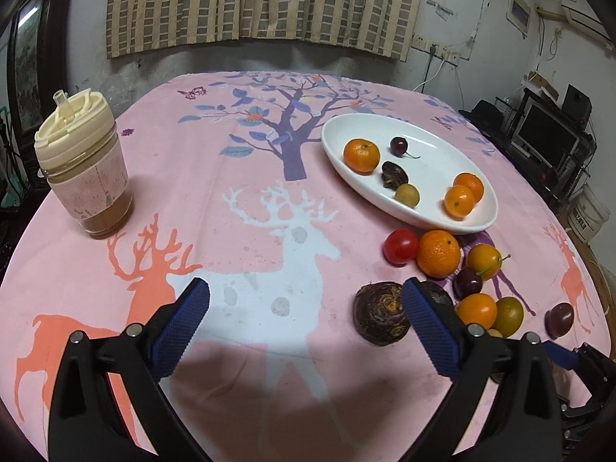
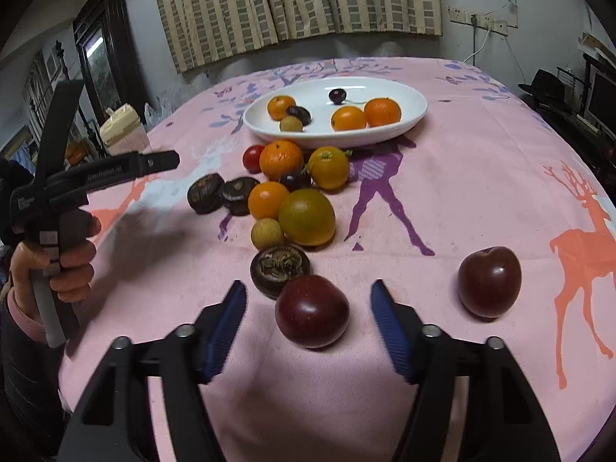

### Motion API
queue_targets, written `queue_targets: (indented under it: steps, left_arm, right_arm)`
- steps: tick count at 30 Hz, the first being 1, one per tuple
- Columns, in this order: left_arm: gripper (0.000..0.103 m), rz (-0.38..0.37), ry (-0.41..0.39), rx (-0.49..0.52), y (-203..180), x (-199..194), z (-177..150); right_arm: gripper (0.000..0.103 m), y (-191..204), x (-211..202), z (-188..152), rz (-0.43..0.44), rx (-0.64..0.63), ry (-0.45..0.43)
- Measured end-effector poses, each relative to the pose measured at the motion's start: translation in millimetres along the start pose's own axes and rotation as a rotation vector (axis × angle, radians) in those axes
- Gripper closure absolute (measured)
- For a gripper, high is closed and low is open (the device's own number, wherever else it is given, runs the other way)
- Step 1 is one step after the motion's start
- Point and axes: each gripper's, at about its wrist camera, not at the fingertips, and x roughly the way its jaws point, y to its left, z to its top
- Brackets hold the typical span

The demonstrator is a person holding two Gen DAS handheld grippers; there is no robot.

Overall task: Organize fruits
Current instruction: 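Grasp a dark red plum with the right tool while the left tool grasps a dark brown fruit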

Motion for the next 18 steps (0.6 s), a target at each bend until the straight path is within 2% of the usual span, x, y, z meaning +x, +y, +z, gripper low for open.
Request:
queue_targets:
  steps: [2, 4, 9, 14, 15, 16, 17, 18]
  left_arm:
    - [0.005, -0.004, 0.003, -0.016, 3.8, -0.2, 1.2]
    - [0.005, -0.014, 0.001, -0.030, 7.5, -1.4, 1.9]
    - [0.005, -0.051, -0.010, -0.021, 7.5, -4.5, 1.7]
    - [0.006, -0.071, -0.002, 0.158, -23.5, -2.0, -6.4]
    - [0.009, -0.069, -0.005, 0.203, -31.5, -1.9, -9.4]
    - [0.020, -0.069, -0.004, 0.238, -37.3, -1.3, -11.8]
    - [0.027, -0.079, 0.008, 0.272, -43.4, 0.8, -14.2]
    - [0.029, -0.094, 0.024, 0.287, -46.6, 3.1, -15.3]
  right_arm:
    - [0.060, 0.2, 3.3, -1.4, -0.007, -0.002, 0.023]
    - [0.065, -1.8, 1.7, -3.7, -0.007, 0.000, 0.019]
    - [0.065, -17.5, -10.3, -6.0, 0.107, 0.073, -0.036]
    - [0.065, -28.8, -17.6, -5.4, 0.153, 0.133, -0.089]
    - [0.065, -30.0, -17.5, -5.4, 0.164, 0.138, -0.088]
    - [0.065, -30.8, -17.3, -5.1, 0.174, 0.141, -0.085]
    - [0.065, -31.8, -16.7, -4.6, 0.187, 0.144, -0.080]
    - [0.065, -32.7, -16.2, -4.0, 0.196, 0.146, -0.075]
